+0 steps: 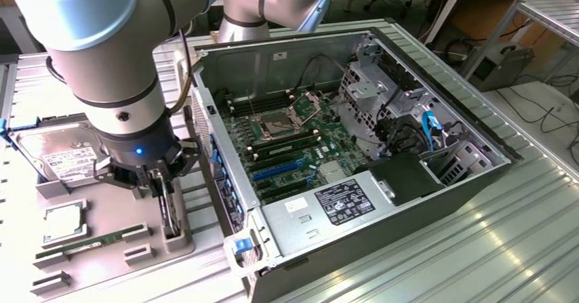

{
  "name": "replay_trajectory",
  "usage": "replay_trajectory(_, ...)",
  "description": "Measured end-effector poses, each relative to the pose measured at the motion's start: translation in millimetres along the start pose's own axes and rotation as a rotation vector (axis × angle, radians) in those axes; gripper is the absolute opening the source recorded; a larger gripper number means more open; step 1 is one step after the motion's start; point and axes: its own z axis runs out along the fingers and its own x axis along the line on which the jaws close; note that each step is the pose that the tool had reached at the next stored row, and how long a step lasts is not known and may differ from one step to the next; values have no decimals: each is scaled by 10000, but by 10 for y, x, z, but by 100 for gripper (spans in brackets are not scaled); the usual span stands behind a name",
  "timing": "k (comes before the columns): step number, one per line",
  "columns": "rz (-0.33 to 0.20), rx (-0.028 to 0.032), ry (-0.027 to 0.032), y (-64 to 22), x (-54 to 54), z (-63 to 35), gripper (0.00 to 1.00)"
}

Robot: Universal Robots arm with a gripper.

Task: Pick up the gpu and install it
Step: 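Pick up the gpu and move the gpu toward the slot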

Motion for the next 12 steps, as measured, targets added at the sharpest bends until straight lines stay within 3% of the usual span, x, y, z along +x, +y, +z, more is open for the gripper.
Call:
replay_trajectory(2, -129, -9, 11, 0, -5, -5, 26)
replay_trajectory(12, -377, -183, 37, 8, -75, -138, 26)
